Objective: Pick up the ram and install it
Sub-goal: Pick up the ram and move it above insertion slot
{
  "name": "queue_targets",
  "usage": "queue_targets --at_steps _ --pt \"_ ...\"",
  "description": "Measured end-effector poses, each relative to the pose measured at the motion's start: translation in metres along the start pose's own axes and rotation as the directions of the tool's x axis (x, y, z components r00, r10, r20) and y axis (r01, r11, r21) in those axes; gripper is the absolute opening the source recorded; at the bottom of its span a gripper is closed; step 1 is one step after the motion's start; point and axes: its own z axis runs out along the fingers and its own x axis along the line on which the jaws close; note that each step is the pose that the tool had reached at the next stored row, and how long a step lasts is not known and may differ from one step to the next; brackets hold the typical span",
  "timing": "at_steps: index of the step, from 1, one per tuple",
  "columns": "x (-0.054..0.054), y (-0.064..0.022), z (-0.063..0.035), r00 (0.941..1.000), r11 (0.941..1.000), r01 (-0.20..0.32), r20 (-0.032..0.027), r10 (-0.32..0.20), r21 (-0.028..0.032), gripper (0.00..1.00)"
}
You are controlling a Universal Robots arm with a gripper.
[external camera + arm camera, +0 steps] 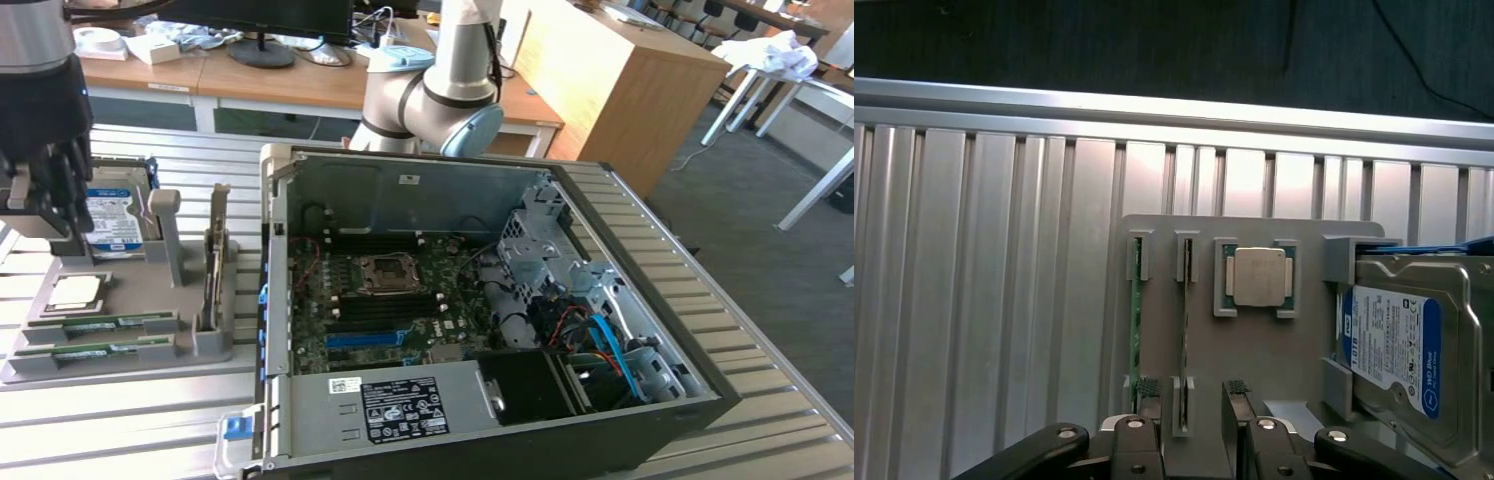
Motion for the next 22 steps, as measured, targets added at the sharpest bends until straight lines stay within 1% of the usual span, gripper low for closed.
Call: queue_targets --at_steps 15,22 --pt "0.000 -0.0004 0.0099 1.0000 1.0000 0.000 0.0000 0.000 0.0000 0.37" --pt "0.000 -0.0006 0.0163 1.0000 1.0000 0.000 0.0000 0.000 0.0000 0.37"
